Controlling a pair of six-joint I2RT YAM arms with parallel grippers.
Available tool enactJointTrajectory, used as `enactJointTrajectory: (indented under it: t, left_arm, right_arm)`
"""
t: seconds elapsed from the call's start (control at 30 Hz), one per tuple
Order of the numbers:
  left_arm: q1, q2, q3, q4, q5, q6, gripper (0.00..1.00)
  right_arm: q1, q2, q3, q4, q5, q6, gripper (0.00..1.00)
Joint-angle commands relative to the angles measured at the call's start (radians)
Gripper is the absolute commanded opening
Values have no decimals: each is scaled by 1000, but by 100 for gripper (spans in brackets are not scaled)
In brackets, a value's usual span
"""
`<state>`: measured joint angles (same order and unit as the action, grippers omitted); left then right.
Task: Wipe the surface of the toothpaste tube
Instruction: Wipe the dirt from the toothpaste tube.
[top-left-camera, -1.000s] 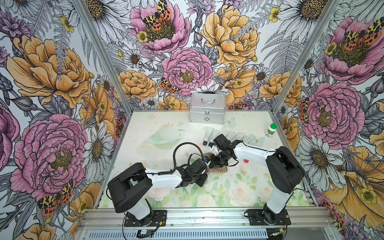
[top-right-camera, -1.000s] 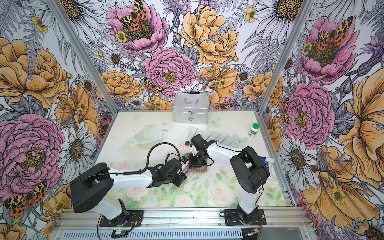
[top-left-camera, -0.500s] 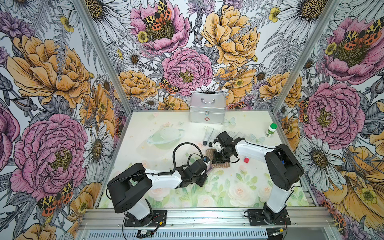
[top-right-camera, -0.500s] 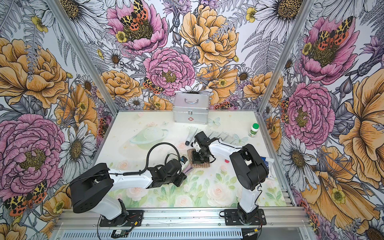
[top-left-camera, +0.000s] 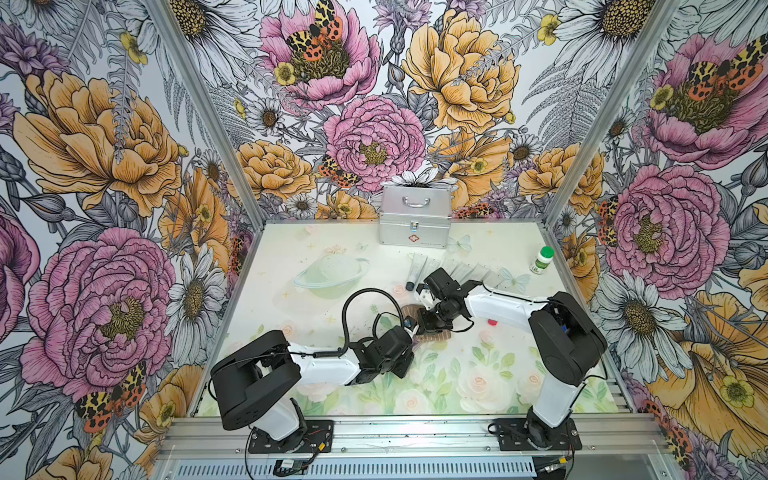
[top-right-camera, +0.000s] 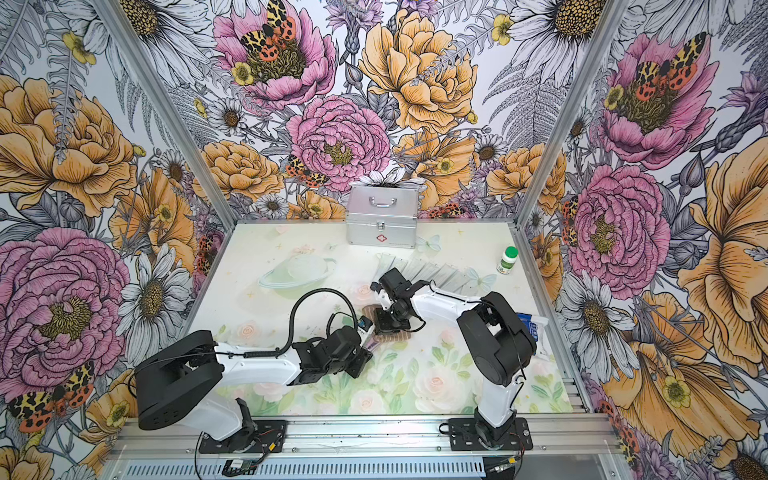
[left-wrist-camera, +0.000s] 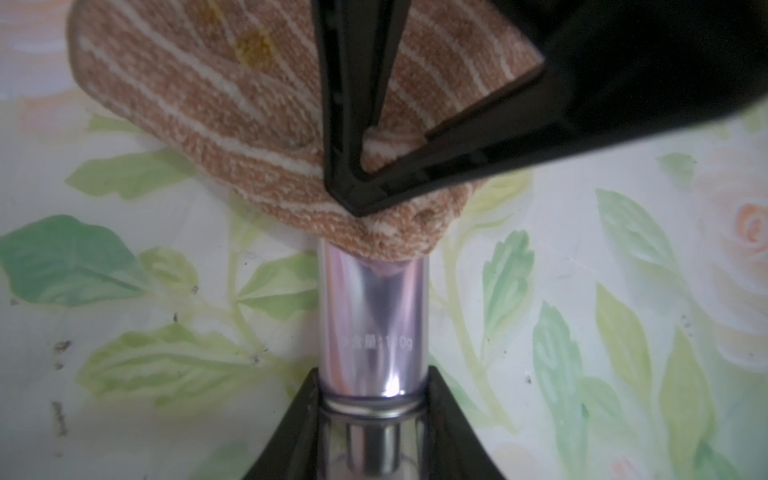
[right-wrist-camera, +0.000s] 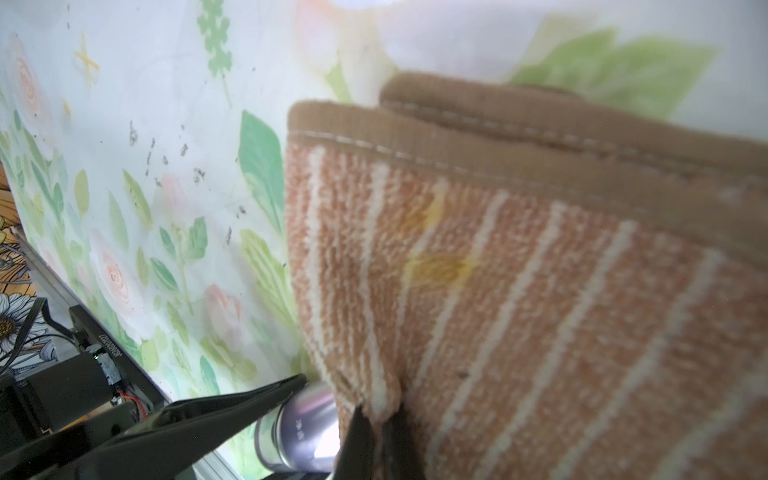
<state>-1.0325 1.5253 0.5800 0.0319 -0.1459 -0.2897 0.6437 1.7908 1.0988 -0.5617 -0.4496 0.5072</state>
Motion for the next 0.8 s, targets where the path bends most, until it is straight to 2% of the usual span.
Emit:
enactJointTrajectory:
  t: [0.0, 0.27, 0.4, 0.6, 0.77]
  left_arm:
    - [-7, -27, -24, 38, -49, 4, 29]
    - [-6, -68, -73, 90, -56, -18, 30]
    - [-6, -74, -81, 94, -54, -22, 30]
    - [-6, -63, -81, 96, -54, -20, 29]
    - [-6, -59, -81, 100, -55, -19, 30]
  right_arm:
    - [22, -7, -45, -27, -38, 10, 0]
    - [-57, 76, -41, -32, 135, -17, 0]
    - [-100, 104, -12, -33, 167, -25, 0]
    - [-109, 112, 19, -42, 136, -27, 0]
    - [-35, 85, 8, -40, 63, -7, 0]
